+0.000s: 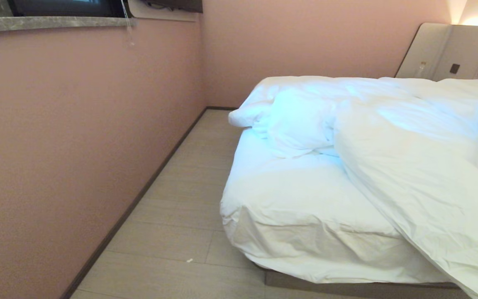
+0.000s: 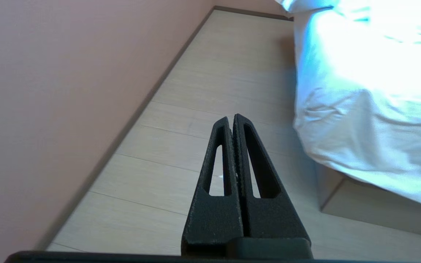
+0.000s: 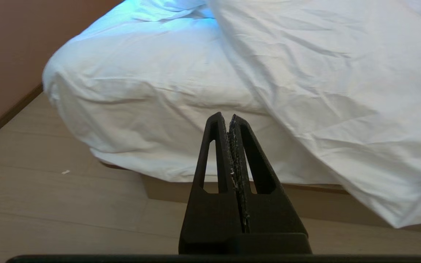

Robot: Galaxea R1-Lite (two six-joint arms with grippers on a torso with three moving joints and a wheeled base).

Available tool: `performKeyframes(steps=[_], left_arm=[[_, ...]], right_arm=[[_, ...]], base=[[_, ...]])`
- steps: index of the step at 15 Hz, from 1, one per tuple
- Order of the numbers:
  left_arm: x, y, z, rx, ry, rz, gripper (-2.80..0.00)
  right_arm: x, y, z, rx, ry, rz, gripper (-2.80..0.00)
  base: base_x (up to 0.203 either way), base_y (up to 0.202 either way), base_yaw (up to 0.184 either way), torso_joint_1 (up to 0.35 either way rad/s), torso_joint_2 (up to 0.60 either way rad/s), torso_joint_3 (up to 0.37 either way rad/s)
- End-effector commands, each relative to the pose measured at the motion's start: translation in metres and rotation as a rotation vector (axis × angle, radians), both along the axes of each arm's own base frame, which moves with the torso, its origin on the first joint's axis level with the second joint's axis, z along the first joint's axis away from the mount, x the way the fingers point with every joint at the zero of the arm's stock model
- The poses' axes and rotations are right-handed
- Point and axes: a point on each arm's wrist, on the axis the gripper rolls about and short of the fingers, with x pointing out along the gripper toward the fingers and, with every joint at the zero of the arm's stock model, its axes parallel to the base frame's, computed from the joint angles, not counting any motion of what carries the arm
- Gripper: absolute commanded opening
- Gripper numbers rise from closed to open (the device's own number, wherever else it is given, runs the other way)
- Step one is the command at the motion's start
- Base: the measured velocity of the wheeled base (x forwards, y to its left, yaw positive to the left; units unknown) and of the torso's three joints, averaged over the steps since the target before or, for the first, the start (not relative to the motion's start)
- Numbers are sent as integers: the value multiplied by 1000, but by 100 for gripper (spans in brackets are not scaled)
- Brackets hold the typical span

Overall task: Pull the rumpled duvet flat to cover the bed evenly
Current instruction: Hold the folded corner of the quilt

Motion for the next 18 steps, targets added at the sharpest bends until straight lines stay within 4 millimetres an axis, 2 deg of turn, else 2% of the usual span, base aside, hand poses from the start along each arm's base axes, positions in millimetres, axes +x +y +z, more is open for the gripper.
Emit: performKeyframes(steps=[1,18], left_arm=[[0,0,0,-1,0,0,-280],[0,0,0,-1,-2,-1,-280]], right_arm=[[0,0,0,0,1,0,-280],[0,0,0,0,1,0,-280]], base=[[0,-192,-1,3,2,2],[0,-193,0,3,2,1]])
